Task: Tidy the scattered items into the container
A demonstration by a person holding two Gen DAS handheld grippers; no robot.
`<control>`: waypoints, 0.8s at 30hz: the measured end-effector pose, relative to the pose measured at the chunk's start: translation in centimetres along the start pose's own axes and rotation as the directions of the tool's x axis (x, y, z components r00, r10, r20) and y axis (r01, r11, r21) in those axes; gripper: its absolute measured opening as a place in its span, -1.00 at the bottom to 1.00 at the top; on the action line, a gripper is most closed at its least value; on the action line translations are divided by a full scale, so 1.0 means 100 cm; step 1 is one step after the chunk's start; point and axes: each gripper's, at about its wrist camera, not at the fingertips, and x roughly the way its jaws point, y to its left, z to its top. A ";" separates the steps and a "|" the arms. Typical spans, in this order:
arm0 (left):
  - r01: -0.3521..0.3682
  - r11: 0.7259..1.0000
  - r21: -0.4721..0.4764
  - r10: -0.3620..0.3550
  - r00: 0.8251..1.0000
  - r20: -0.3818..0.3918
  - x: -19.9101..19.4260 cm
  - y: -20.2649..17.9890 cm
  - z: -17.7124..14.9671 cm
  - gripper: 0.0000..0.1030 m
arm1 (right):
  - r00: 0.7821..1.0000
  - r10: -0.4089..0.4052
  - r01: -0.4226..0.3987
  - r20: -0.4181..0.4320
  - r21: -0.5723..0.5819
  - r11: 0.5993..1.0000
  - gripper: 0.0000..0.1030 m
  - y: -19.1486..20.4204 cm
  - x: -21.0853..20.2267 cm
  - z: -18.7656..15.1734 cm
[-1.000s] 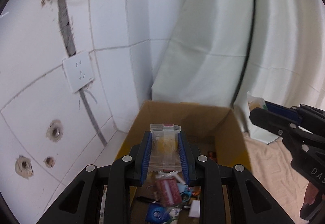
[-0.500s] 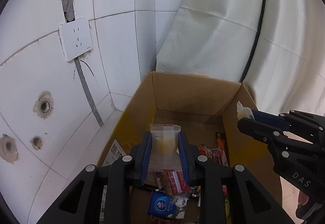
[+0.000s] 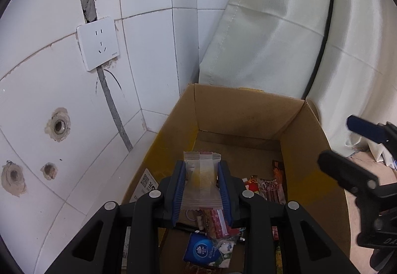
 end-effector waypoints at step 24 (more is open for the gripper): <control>0.071 0.997 0.018 -0.071 0.997 0.022 -0.018 -0.066 0.004 1.00 | 0.968 -0.252 0.252 -0.024 0.168 0.953 1.00 -0.080 -0.057 -0.022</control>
